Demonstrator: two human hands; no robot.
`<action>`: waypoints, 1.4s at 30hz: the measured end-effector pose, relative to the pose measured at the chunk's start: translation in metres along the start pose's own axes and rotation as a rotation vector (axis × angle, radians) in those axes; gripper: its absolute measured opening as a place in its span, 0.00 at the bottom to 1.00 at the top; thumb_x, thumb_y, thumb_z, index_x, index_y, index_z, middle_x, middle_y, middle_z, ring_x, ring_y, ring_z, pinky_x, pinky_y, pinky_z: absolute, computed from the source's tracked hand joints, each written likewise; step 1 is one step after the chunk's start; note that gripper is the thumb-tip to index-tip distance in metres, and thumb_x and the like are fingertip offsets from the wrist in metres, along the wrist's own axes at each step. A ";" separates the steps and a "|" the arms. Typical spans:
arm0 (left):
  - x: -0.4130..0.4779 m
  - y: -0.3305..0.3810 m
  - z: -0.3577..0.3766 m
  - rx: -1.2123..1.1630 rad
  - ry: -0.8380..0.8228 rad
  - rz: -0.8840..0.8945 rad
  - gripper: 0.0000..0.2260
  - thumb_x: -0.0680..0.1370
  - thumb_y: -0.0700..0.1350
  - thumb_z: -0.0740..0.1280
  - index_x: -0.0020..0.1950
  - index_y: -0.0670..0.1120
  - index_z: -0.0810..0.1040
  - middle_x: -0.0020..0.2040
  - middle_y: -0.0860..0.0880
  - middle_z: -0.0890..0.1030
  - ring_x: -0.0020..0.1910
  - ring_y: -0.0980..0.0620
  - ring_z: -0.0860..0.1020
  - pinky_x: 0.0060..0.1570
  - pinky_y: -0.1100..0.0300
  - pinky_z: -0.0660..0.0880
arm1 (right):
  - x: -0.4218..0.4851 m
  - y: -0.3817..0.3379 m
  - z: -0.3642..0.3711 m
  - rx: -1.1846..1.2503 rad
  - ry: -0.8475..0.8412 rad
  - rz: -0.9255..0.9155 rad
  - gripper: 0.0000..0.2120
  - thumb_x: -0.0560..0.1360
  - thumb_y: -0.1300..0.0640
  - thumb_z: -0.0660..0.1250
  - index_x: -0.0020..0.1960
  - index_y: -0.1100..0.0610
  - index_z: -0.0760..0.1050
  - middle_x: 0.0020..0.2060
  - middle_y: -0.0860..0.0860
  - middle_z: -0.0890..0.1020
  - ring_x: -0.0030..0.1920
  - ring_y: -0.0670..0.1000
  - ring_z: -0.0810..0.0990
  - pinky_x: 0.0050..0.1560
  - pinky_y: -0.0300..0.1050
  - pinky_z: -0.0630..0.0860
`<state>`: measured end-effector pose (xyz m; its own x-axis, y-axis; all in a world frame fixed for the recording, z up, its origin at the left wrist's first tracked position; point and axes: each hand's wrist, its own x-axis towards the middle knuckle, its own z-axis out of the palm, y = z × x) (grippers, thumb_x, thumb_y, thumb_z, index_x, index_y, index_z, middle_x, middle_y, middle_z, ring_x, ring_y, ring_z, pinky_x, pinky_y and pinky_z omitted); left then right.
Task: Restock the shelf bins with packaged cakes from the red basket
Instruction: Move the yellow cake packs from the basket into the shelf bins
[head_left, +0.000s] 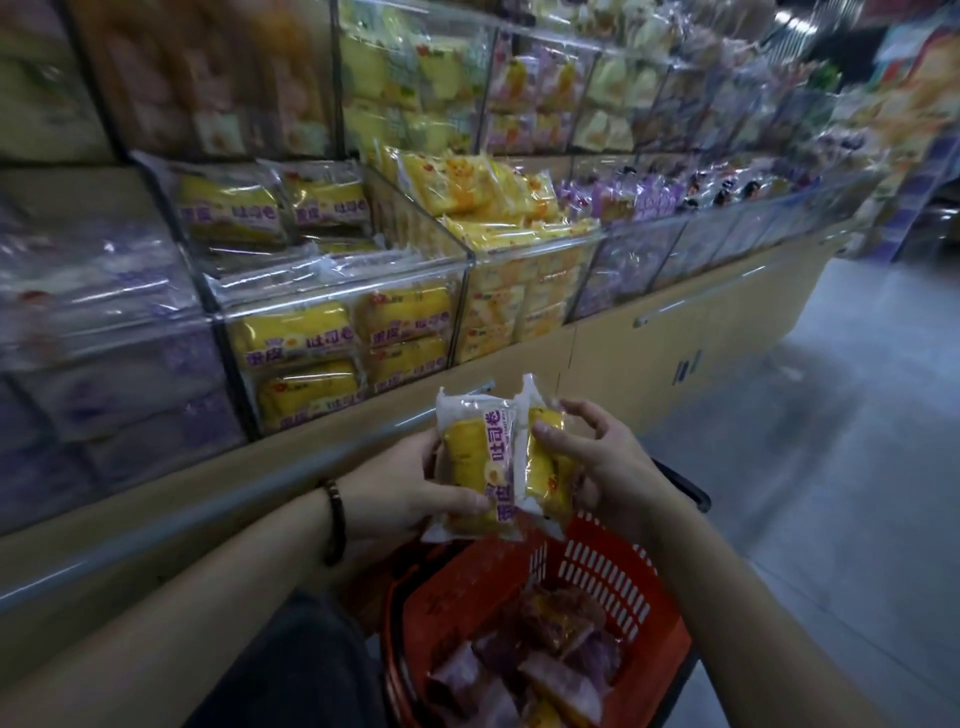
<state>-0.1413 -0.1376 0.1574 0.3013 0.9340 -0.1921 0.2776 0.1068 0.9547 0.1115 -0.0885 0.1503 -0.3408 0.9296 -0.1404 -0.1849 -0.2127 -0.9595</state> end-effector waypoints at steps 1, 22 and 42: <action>-0.012 0.014 -0.006 0.099 0.033 0.007 0.34 0.64 0.52 0.85 0.67 0.52 0.76 0.60 0.52 0.85 0.60 0.50 0.84 0.64 0.42 0.78 | -0.002 -0.003 0.007 0.016 0.006 -0.017 0.33 0.67 0.57 0.83 0.69 0.51 0.76 0.59 0.61 0.85 0.57 0.66 0.86 0.58 0.71 0.80; -0.087 0.232 -0.210 1.070 0.709 0.022 0.23 0.74 0.53 0.77 0.69 0.53 0.79 0.61 0.53 0.81 0.53 0.52 0.78 0.53 0.56 0.78 | 0.036 -0.145 0.137 -0.397 0.343 -0.647 0.16 0.71 0.40 0.79 0.52 0.45 0.79 0.43 0.55 0.86 0.38 0.56 0.88 0.35 0.62 0.85; -0.013 0.179 -0.270 1.384 0.745 -0.492 0.15 0.76 0.47 0.67 0.63 0.55 0.78 0.63 0.47 0.77 0.68 0.38 0.70 0.73 0.33 0.54 | 0.201 -0.180 0.274 -1.193 0.480 -0.565 0.25 0.80 0.43 0.70 0.67 0.56 0.64 0.47 0.52 0.77 0.46 0.54 0.79 0.38 0.46 0.77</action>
<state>-0.3422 -0.0388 0.3927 -0.4211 0.8963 0.1389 0.8847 0.4396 -0.1549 -0.1759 0.0540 0.3618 -0.0958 0.8650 0.4925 0.7762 0.3747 -0.5070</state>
